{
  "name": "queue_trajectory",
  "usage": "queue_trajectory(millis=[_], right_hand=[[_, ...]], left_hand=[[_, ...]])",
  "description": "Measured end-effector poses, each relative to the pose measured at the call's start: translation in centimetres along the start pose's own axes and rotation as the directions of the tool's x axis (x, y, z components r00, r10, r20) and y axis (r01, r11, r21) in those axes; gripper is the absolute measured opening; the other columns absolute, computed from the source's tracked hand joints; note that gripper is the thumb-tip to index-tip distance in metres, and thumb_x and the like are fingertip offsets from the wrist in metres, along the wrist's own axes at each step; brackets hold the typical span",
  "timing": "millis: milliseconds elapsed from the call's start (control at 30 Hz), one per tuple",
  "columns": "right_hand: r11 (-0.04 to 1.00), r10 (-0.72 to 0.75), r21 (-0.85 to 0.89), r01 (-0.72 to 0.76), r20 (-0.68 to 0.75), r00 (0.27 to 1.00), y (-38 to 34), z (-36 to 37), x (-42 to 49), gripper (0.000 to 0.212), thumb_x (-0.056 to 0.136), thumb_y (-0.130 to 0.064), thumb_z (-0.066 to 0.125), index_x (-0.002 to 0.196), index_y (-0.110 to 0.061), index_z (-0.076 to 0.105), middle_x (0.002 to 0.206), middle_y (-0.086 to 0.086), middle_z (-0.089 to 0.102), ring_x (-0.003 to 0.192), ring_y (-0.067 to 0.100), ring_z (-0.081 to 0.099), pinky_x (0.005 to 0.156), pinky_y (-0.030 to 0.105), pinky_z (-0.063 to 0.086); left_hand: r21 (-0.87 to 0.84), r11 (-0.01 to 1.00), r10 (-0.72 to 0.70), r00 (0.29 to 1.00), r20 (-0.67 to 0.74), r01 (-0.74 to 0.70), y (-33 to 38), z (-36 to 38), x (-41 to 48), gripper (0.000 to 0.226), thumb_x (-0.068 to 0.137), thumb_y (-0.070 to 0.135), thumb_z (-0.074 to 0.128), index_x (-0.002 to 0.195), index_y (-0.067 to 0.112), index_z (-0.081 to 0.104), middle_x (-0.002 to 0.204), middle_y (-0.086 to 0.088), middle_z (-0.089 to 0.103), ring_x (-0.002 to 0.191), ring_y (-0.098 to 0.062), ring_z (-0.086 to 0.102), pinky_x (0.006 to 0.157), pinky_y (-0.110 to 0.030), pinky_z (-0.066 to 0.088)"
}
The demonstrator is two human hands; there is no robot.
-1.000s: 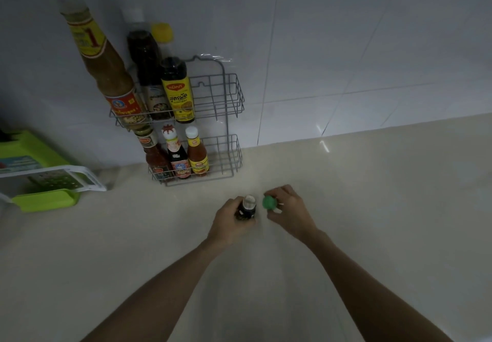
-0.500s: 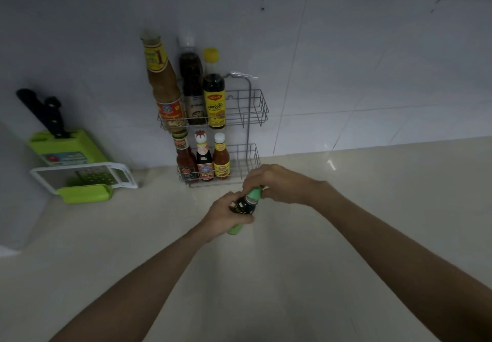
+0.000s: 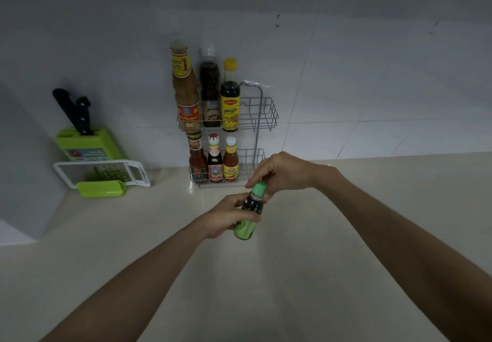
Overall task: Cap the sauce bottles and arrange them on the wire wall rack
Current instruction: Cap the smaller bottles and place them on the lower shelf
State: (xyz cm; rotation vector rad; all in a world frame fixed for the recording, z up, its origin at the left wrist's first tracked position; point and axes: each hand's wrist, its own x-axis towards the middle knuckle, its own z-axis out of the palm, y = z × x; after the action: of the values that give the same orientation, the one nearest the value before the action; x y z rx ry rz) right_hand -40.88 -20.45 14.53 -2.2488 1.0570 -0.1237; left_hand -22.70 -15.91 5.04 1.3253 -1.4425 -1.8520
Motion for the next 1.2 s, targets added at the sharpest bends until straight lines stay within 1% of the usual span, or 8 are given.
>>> queue_trajectory(millis=[233,333,467,633,867,967,1067,1200], right_hand=[[0.989,0.130,-0.069,-0.131,-0.012,0.991,-0.4,0.3,-0.3,0.036,0.078,-0.043,0.076,0.105,-0.020,0.068,0.091,-0.005,0.069,0.080,0.008,0.064,0.072,0.019,0.048],[0.993,0.093,-0.064,-0.096,-0.051,0.994,-0.5,0.4,-0.1,0.025,0.078,-0.032,0.078,0.095,-0.015,0.069,0.077,0.000,0.072,0.072,0.015,0.068,0.070,0.027,0.051],[0.999,-0.030,0.022,0.030,-0.021,0.999,-0.8,-0.6,-0.3,0.032,0.076,-0.014,0.080,0.106,-0.017,0.070,0.099,-0.010,0.069,0.091,0.006,0.065,0.084,0.020,0.051],[0.964,-0.092,0.252,0.084,0.023,0.995,-1.1,-1.3,-0.3,0.031,0.075,0.007,0.074,0.103,-0.006,0.071,0.110,0.008,0.071,0.109,0.019,0.064,0.097,0.030,0.051],[0.992,0.122,0.049,-0.119,-0.071,0.990,-2.1,-0.1,0.0,0.035,0.077,-0.039,0.078,0.090,-0.008,0.068,0.072,0.000,0.070,0.056,0.007,0.068,0.059,0.025,0.056],[0.992,0.117,-0.045,-0.121,-0.087,0.989,-2.4,0.5,-0.2,0.049,0.083,-0.059,0.061,0.108,-0.017,0.060,0.089,0.001,0.070,0.069,0.014,0.067,0.068,0.028,0.054],[0.997,0.033,-0.066,-0.036,-0.052,0.998,-2.5,-0.2,-0.5,0.039,0.087,-0.046,0.064,0.120,-0.026,0.058,0.105,-0.004,0.064,0.085,0.008,0.060,0.079,0.027,0.048],[0.993,0.035,-0.105,-0.052,-0.160,0.987,-2.8,0.7,0.0,0.028,0.083,-0.037,0.073,0.085,-0.011,0.063,0.065,-0.004,0.062,0.050,0.010,0.063,0.047,0.017,0.048]], left_hand=[[0.078,0.994,0.087,0.986,-0.139,-0.077,-0.3,0.4,-0.1,0.047,0.068,0.016,0.083,0.113,0.027,0.070,0.114,0.000,0.069,0.107,-0.019,0.062,0.088,-0.034,0.053],[0.071,0.996,0.068,0.990,-0.121,-0.060,0.3,0.0,-0.2,0.048,0.070,0.013,0.081,0.115,0.027,0.069,0.113,-0.001,0.068,0.106,-0.020,0.061,0.086,-0.033,0.051],[-0.042,0.999,-0.017,0.996,0.090,0.021,1.2,-0.9,-1.0,0.045,0.078,0.002,0.071,0.116,0.025,0.067,0.104,-0.003,0.067,0.105,-0.025,0.063,0.093,-0.045,0.047],[-0.130,0.989,-0.029,0.960,0.280,0.068,1.5,-1.4,-1.2,0.050,0.076,0.004,0.067,0.121,0.025,0.063,0.100,0.000,0.068,0.107,-0.027,0.064,0.093,-0.046,0.048],[-0.041,0.999,-0.024,1.000,0.008,0.024,1.0,-0.3,-0.9,0.042,0.075,0.005,0.075,0.111,0.028,0.070,0.106,-0.003,0.069,0.108,-0.027,0.062,0.093,-0.045,0.047],[-0.050,0.999,-0.007,0.999,-0.032,0.006,1.2,-0.3,-0.8,0.041,0.073,0.009,0.077,0.107,0.032,0.071,0.109,-0.002,0.070,0.111,-0.027,0.061,0.094,-0.045,0.046],[-0.016,1.000,0.009,0.999,-0.033,-0.010,1.5,-0.7,-1.2,0.041,0.074,0.010,0.077,0.108,0.033,0.071,0.114,-0.002,0.067,0.110,-0.025,0.060,0.093,-0.044,0.046],[0.013,1.000,0.025,0.998,-0.054,-0.024,1.6,-0.1,-1.3,0.044,0.073,0.009,0.078,0.114,0.023,0.069,0.113,-0.001,0.066,0.100,-0.019,0.062,0.076,-0.030,0.051]])
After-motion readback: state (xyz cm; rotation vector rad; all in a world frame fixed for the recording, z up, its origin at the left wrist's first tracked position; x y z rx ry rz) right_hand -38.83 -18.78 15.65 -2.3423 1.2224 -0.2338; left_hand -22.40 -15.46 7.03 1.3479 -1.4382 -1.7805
